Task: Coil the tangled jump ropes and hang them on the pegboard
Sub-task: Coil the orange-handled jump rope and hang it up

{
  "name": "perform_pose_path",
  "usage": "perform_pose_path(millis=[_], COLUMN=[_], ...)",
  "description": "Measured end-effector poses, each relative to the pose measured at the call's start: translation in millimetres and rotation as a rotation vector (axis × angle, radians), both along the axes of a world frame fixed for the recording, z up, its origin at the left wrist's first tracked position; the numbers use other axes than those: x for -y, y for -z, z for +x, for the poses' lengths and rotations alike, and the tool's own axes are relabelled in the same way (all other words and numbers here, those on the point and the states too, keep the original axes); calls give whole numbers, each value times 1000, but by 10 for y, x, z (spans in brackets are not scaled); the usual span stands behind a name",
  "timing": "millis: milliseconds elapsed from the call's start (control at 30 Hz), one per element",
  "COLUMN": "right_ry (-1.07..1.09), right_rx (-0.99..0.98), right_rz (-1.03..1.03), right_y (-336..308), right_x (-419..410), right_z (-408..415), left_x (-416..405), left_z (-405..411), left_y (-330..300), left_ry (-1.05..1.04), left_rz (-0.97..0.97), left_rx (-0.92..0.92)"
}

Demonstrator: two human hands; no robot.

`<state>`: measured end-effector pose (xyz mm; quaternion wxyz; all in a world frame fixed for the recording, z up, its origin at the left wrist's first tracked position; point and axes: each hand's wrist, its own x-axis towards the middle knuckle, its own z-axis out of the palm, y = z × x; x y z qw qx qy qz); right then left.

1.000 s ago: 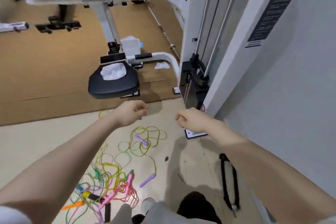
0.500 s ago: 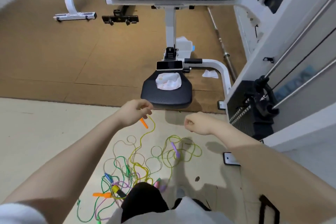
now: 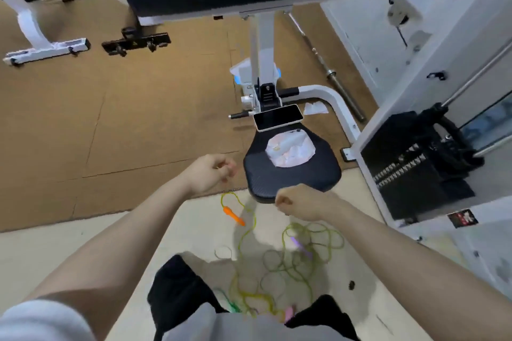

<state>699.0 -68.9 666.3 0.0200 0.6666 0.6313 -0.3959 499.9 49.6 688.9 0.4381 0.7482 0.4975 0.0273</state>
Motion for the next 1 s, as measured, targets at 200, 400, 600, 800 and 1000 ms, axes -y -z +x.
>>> perform_pose_path(millis=[200, 400, 600, 800, 1000], right_ry=[314, 539, 991, 1281, 1299], right_rx=[79, 33, -12, 71, 145], right_rz=[-133, -201, -103, -186, -296], right_y=[244, 97, -50, 176, 495], right_x=[-636, -1007, -562, -80, -213], right_z=[-1225, -2335, -3030, -3601, -4077], left_x=[-1407, -1776, -1658, -1529, -1682], left_z=[-820, -1406, -1673, -1753, -1734], left_y=[239, 30, 192, 485, 949], left_ry=[542, 851, 1020, 1264, 1556], left_rz=[19, 87, -19, 75, 296], left_rx=[-244, -285, -277, -295, -370])
